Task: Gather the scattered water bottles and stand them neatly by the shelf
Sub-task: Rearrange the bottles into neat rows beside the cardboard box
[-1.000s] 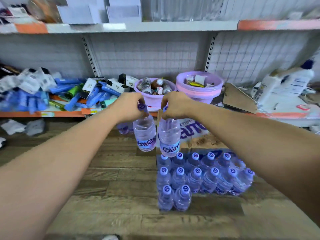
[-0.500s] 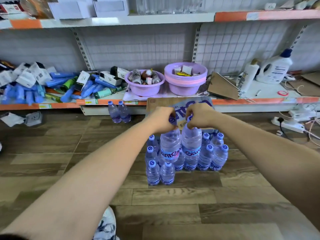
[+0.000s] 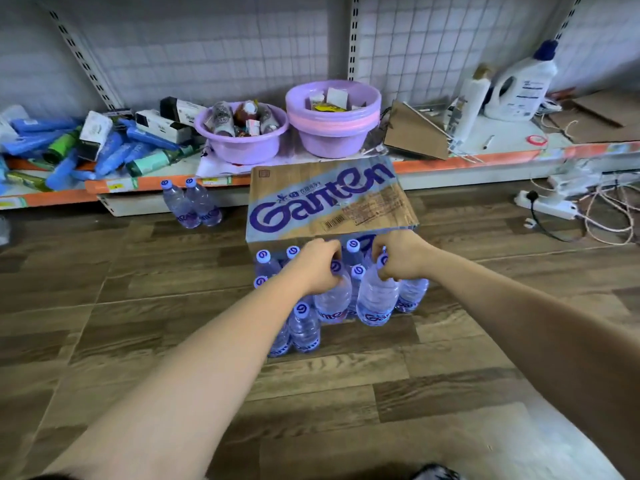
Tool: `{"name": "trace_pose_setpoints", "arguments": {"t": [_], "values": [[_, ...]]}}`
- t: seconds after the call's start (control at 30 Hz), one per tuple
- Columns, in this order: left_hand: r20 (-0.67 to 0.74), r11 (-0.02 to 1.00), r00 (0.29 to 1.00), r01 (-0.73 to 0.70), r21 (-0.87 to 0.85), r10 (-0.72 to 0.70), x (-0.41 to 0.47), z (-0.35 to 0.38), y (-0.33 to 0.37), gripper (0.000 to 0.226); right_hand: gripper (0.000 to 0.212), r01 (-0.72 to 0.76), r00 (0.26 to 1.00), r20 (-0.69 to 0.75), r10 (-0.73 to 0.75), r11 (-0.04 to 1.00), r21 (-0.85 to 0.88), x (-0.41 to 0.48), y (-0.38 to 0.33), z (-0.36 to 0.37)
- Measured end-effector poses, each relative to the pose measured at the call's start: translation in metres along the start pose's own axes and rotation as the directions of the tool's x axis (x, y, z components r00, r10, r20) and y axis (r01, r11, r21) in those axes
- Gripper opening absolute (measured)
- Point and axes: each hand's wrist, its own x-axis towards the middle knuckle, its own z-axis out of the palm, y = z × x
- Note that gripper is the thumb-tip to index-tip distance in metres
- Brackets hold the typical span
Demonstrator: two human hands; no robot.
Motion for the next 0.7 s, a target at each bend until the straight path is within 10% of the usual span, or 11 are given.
{"name": "trace_pose_setpoints", "arguments": {"t": [0.7], "values": [[0.102,0.984,0.978,0.179,0.023,-0.18,0.027,0.123,-0.036,0.043,0.03,-0.059,0.988,0.147,0.054,0.998,0.026,0.066,0.035,0.11]]}}
